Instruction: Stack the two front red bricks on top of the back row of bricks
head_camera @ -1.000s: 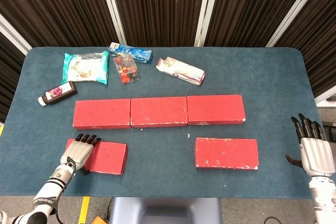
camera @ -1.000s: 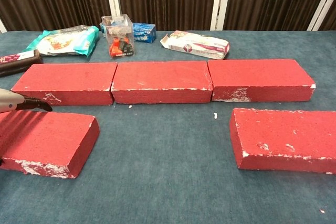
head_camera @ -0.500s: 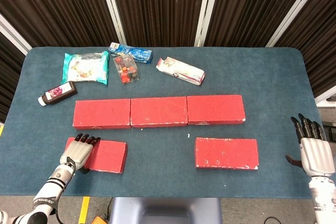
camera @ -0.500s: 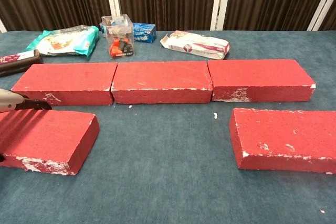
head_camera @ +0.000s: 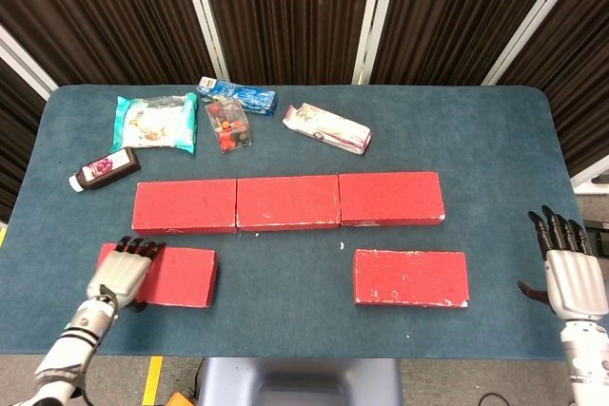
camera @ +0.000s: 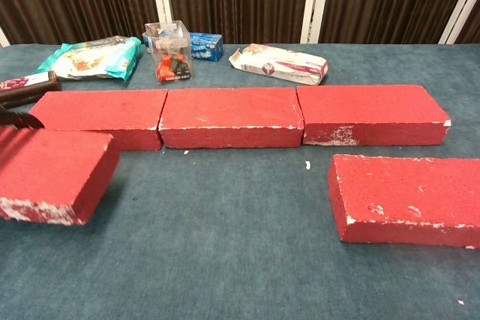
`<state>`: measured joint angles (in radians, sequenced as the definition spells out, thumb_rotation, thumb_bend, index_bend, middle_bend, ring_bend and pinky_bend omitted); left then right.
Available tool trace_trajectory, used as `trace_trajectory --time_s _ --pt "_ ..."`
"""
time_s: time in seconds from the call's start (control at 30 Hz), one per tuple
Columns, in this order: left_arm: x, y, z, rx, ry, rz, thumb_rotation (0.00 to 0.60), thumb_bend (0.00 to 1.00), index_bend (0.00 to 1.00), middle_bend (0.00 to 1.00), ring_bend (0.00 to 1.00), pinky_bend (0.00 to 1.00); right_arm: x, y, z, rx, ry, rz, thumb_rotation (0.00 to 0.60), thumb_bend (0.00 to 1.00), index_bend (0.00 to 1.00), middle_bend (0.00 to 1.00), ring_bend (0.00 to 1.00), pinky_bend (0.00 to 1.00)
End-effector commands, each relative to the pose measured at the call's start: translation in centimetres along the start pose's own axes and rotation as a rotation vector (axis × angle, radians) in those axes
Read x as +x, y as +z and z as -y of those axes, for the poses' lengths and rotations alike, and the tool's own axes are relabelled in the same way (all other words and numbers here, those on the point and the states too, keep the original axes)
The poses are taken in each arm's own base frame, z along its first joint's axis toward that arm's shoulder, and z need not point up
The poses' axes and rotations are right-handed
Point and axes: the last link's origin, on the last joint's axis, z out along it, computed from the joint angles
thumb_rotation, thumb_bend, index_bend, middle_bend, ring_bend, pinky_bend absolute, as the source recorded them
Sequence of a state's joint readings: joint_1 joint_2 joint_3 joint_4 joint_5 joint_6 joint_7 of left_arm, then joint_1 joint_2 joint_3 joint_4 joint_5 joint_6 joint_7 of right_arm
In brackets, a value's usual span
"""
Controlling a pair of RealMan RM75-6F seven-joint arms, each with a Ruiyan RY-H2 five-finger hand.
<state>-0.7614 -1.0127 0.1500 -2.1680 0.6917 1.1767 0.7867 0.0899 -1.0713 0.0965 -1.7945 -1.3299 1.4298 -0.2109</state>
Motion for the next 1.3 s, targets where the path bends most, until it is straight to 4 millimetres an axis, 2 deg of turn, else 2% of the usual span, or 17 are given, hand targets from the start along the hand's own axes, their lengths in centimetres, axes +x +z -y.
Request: trace_trajectory --time_s 0.03,0.13,0.23,0.33,0.47,0.67,0.9,1.03,1.3 --pt "2.5 -1.6 0.6 0.013 -0.029 -0.061 0.600 0.25 0.07 0.18 0.00 0.06 0.0 0.0 0.0 0.001 0.000 0.002 0.600 0.00 0.08 0.00 0.00 0.00" --pt "5.1 -1.7 0.1 0.000 -0.028 -0.096 0.600 0.24 0.07 0.18 0.00 0.06 0.0 0.0 0.0 -0.001 0.001 0.001 0.600 0.00 0.08 0.00 0.00 0.00" --pt "8.0 -1.1 -1.2 -0.010 -0.001 -0.107 0.600 0.24 0.07 0.18 0.00 0.06 0.1 0.0 -0.1 -0.002 0.004 -0.002 0.600 0.00 0.08 0.00 0.00 0.00" --pt "10.6 0.4 -3.3 -0.008 0.015 -0.083 0.600 0.24 0.06 0.17 0.00 0.06 0.2 0.1 -0.2 -0.003 0.005 -0.002 0.600 0.00 0.08 0.00 0.00 0.00" --pt "13.3 3.2 -7.5 0.012 0.037 -0.034 0.600 0.24 0.06 0.17 0.00 0.06 0.2 0.1 -0.2 -0.003 0.009 -0.008 0.600 0.00 0.08 0.00 0.00 0.00" --pt "15.9 6.8 -14.2 0.036 0.033 0.009 0.600 0.24 0.06 0.17 0.00 0.06 0.0 0.4 -0.2 0.005 -0.004 -0.003 0.600 0.00 0.09 0.00 0.00 0.00" --pt "17.2 9.3 -18.4 0.088 0.034 0.032 0.600 0.24 0.06 0.17 0.00 0.05 0.0 0.5 -0.3 -0.009 -0.011 -0.014 0.600 0.00 0.10 0.00 0.00 0.00" --pt "17.8 10.0 -19.1 0.090 0.012 0.040 0.600 0.24 0.06 0.17 0.00 0.05 -0.1 0.6 -0.2 -0.015 -0.018 -0.012 0.600 0.00 0.10 0.00 0.00 0.00" --pt "18.9 11.7 -17.9 0.078 -0.058 0.018 0.600 0.24 0.06 0.17 0.00 0.05 -0.4 0.8 -0.2 -0.029 -0.032 -0.014 0.600 0.00 0.10 0.00 0.00 0.00"
